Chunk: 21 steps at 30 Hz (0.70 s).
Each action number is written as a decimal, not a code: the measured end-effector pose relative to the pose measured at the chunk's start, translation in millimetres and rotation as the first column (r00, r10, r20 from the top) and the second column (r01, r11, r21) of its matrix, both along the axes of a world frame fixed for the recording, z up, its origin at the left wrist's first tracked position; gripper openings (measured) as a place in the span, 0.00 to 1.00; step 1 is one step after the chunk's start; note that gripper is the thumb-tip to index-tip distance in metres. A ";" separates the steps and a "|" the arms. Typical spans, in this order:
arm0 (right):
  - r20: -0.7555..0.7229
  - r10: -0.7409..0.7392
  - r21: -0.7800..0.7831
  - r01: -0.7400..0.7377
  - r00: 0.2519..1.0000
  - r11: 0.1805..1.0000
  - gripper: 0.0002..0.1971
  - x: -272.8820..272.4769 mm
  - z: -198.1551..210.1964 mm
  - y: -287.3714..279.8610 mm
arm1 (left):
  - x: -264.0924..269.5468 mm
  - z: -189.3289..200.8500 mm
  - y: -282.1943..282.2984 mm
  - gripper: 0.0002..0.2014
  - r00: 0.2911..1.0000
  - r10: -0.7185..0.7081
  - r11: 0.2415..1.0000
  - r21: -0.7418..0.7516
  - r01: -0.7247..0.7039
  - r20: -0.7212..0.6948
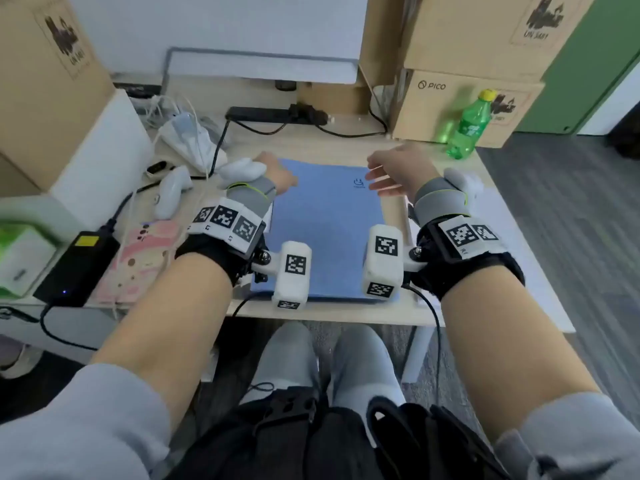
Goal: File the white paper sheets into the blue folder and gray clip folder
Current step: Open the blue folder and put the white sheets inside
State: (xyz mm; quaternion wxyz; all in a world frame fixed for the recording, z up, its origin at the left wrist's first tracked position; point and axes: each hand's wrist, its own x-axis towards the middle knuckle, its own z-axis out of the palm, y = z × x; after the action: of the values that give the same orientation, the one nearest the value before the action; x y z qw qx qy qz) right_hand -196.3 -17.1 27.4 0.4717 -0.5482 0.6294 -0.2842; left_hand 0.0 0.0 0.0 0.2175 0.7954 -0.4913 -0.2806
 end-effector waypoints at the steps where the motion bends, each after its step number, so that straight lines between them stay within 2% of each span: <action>1: -0.014 -0.014 0.005 0.014 1.000 1.000 0.05 -3.2 -8.6 2.9 | 0.9 -6.2 6.8 0.15 0.997 -0.019 0.999 0.048 0.015 0.069; 2: -0.045 -0.038 0.005 0.039 0.998 0.999 0.07 -5.4 -15.5 5.6 | 0.9 -11.9 13.5 0.19 0.991 -0.018 0.996 0.083 0.007 0.130; 4: -0.116 -0.052 0.052 0.058 0.992 0.997 0.18 -11.4 -35.1 11.7 | 6.4 -31.3 19.5 0.22 0.990 0.048 0.994 0.087 -0.060 0.134; 6: -0.189 -0.049 0.088 0.066 0.981 0.994 0.27 -15.2 -50.2 18.1 | 5.3 -44.8 23.7 0.18 0.992 0.071 0.992 0.092 -0.080 0.104; 7: -0.206 -0.043 0.100 0.065 0.978 0.993 0.28 -15.7 -56.8 19.9 | 6.3 -50.3 25.2 0.15 0.994 0.082 0.989 0.118 -0.090 0.070; 8: -0.222 -0.031 0.118 0.058 0.975 0.991 0.27 -14.3 -60.4 24.6 | 6.3 -53.1 29.4 0.12 0.994 0.087 0.986 0.136 -0.095 0.063; 11: -0.189 -0.009 0.155 0.039 0.982 0.987 0.18 -13.0 -72.2 28.3 | 12.4 -62.8 29.0 0.18 0.985 0.146 0.988 0.032 -0.150 0.091; 14: -0.168 -0.020 0.124 0.041 0.986 0.991 0.14 -11.3 -77.9 29.6 | 14.0 -59.3 32.1 0.08 0.986 0.162 0.986 0.037 -0.164 0.049; 16: -0.152 -0.026 0.110 0.043 0.988 0.993 0.13 -10.5 -80.9 26.3 | 18.0 -58.3 30.7 0.02 0.979 0.202 0.979 0.015 -0.202 -0.027; 18: -0.146 -0.044 0.089 0.058 0.988 0.994 0.12 -12.5 -81.7 27.9 | 22.0 -63.5 29.1 0.08 0.965 0.206 0.977 -0.021 -0.212 -0.160; 20: -0.112 -0.093 0.060 0.101 0.989 0.993 0.18 -15.0 -84.8 26.5 | 27.6 -71.4 26.5 0.04 0.928 0.188 0.974 -0.063 -0.219 -0.321; 21: -0.091 -0.125 0.041 0.129 0.988 0.991 0.20 -15.6 -85.4 25.7 | 29.1 -72.9 25.9 0.08 0.896 0.185 0.967 -0.086 -0.239 -0.404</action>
State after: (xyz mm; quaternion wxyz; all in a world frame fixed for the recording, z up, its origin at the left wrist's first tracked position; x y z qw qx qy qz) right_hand -212.0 8.6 -58.0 0.4370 -0.5078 0.6897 -0.2748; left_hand 29.1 25.9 -72.9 0.3933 0.7554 -0.3656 -0.3756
